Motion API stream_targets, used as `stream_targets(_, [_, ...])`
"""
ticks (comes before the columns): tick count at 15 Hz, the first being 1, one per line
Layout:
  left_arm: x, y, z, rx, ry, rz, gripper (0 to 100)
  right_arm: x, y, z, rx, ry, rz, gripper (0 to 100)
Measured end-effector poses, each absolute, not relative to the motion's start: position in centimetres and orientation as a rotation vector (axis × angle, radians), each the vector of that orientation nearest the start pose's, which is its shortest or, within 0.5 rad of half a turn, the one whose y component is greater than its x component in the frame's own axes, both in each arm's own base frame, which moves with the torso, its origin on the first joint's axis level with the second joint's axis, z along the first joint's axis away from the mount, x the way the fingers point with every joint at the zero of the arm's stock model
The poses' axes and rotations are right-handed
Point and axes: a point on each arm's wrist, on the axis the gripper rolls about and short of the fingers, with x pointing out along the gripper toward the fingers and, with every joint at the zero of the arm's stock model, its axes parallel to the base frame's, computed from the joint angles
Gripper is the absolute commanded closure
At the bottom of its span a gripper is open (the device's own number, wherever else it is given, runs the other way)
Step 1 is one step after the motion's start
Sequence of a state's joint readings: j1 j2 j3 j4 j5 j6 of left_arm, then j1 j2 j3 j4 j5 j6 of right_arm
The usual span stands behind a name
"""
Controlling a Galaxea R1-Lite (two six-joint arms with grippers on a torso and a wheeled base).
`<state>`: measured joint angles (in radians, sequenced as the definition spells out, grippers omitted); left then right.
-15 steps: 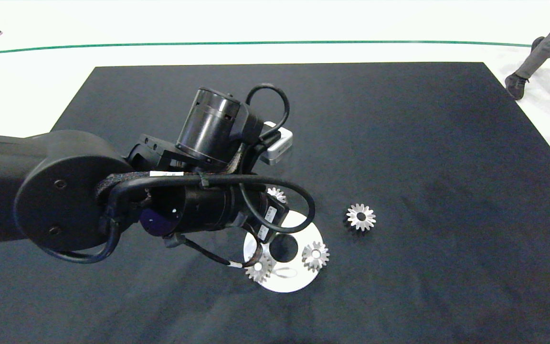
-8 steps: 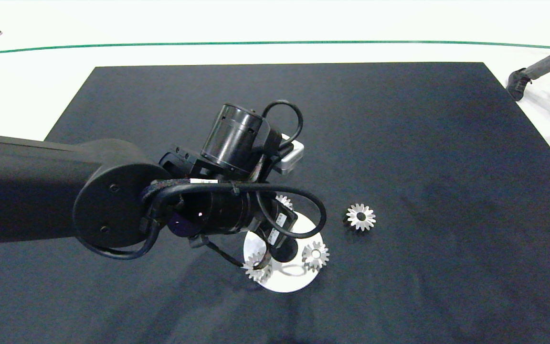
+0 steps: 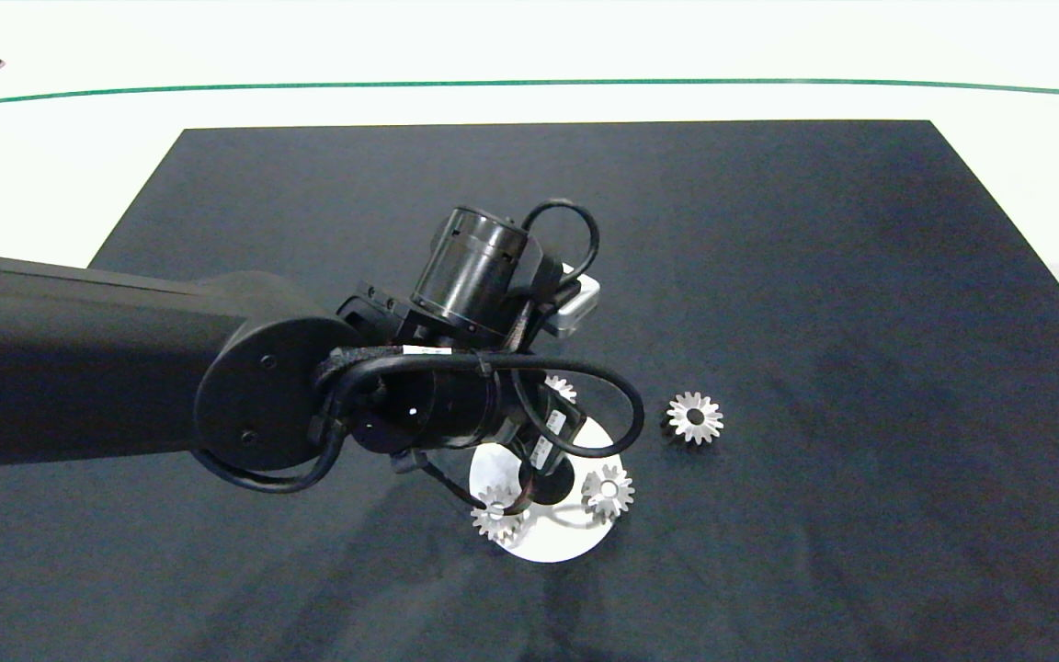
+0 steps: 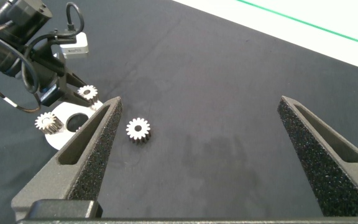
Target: Remove an incorrectly installed larger gear and replace it with the correct smaller gear
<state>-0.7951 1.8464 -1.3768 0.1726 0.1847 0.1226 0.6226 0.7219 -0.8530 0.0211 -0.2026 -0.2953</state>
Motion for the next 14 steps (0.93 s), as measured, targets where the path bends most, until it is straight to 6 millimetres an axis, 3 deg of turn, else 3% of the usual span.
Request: stream_targets(14, [24.7,-23.5,22.2,0.409,0.537,-0.604,81,3.5,2.0,30.7,-0.248,-0.161,0.403,0])
